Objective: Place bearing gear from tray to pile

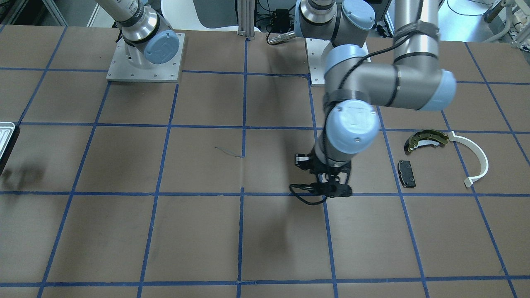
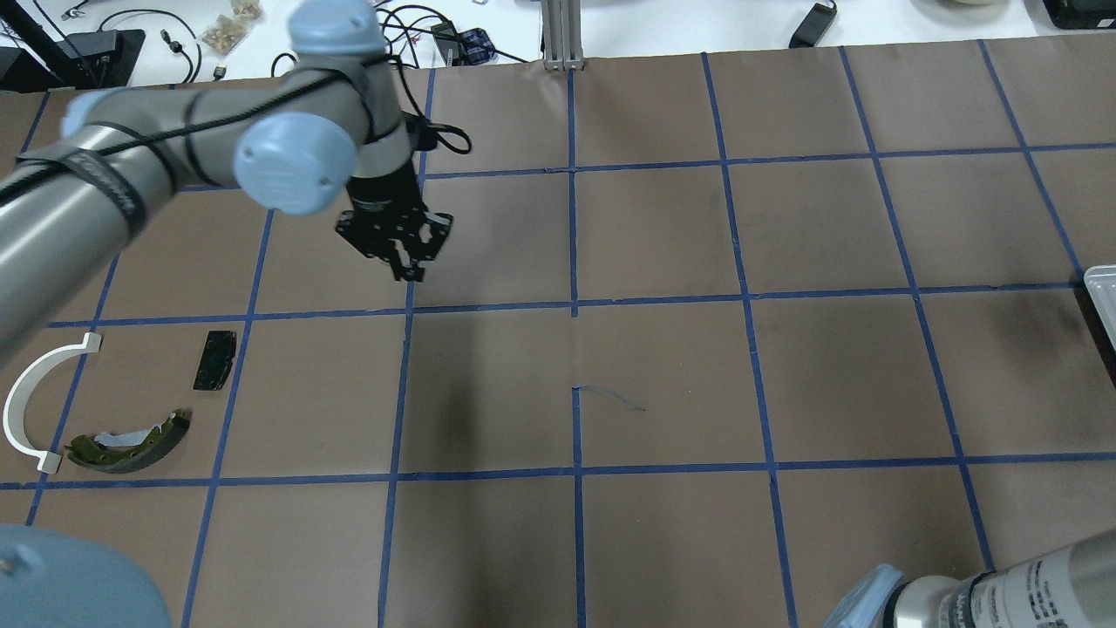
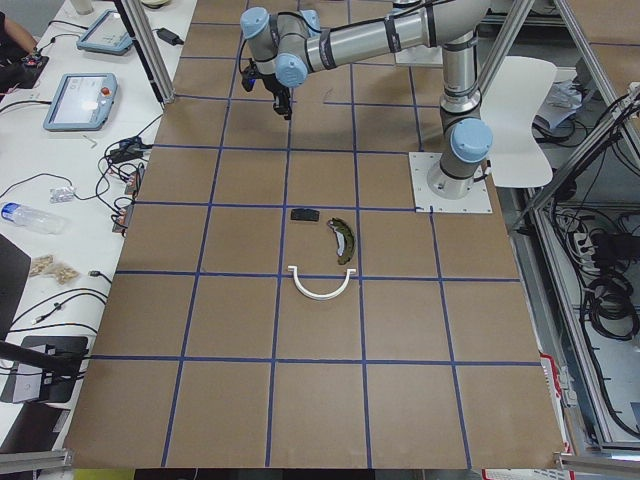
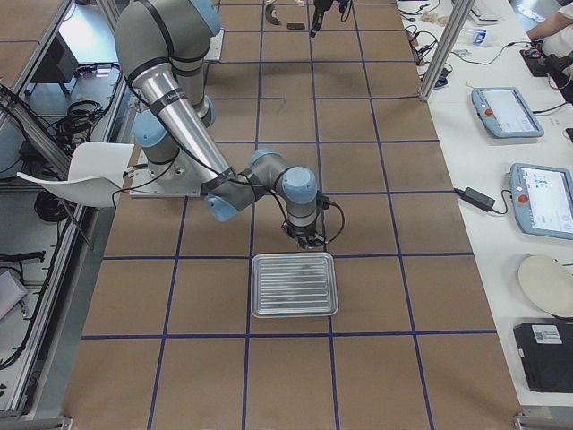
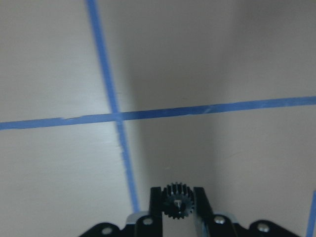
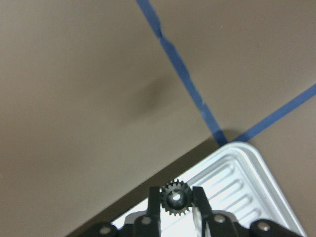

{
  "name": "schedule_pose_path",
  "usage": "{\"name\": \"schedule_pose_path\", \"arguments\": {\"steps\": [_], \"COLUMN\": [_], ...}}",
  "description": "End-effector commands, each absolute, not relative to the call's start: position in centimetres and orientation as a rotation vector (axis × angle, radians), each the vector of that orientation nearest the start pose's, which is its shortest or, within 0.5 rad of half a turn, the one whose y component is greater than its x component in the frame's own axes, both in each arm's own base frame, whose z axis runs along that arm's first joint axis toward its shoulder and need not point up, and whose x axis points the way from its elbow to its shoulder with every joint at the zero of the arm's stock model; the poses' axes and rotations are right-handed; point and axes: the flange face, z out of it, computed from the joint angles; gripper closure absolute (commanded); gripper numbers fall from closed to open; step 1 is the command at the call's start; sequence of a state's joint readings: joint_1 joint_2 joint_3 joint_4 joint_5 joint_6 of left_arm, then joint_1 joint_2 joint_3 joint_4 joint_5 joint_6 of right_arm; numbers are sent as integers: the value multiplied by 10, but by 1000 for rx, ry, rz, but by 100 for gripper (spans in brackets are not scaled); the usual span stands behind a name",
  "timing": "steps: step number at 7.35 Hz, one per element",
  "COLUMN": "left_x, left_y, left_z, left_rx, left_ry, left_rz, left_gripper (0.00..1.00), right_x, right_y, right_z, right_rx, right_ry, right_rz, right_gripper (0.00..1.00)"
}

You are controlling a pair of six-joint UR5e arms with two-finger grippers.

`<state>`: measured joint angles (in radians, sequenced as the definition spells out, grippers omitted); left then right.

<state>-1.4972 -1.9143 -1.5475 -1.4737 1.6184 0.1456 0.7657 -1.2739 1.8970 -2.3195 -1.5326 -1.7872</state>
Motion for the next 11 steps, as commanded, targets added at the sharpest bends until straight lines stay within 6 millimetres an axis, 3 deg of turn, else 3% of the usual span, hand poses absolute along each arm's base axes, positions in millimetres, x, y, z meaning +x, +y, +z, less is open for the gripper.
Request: {"name": "schedule_pose_path", "arguments": {"steps": [1, 3, 5, 7, 9, 10, 11], "left_x": [80, 146, 208, 205, 209, 204, 199], "left_y": [-599, -581, -562, -544, -533, -524, -516], "left_z": [326, 302, 262, 219, 208, 208, 197], "left_rx": [133, 135, 180, 172, 215, 222, 224], "left_ry": [3107, 3144, 3142, 3128, 3135, 3141, 3153], "left_rz": [369, 423, 317, 278, 320, 342, 367], "left_gripper": [100, 100, 100, 100, 100, 100, 100], "right_x": [-199, -58, 92, 217, 334, 371, 408], "right_y": [-522, -547, -546, -523, -491, -486, -486], "right_z": [280, 297, 295, 271, 221, 203, 205], "right_rx": [-1272, -964, -716, -445, -225, -146, -188], "right_ry": [2968, 3027, 3059, 3058, 3061, 3088, 3080], "right_rz": [-162, -164, -194, -194, -184, -166, -188], "right_gripper": [100, 100, 100, 100, 100, 100, 95]}}
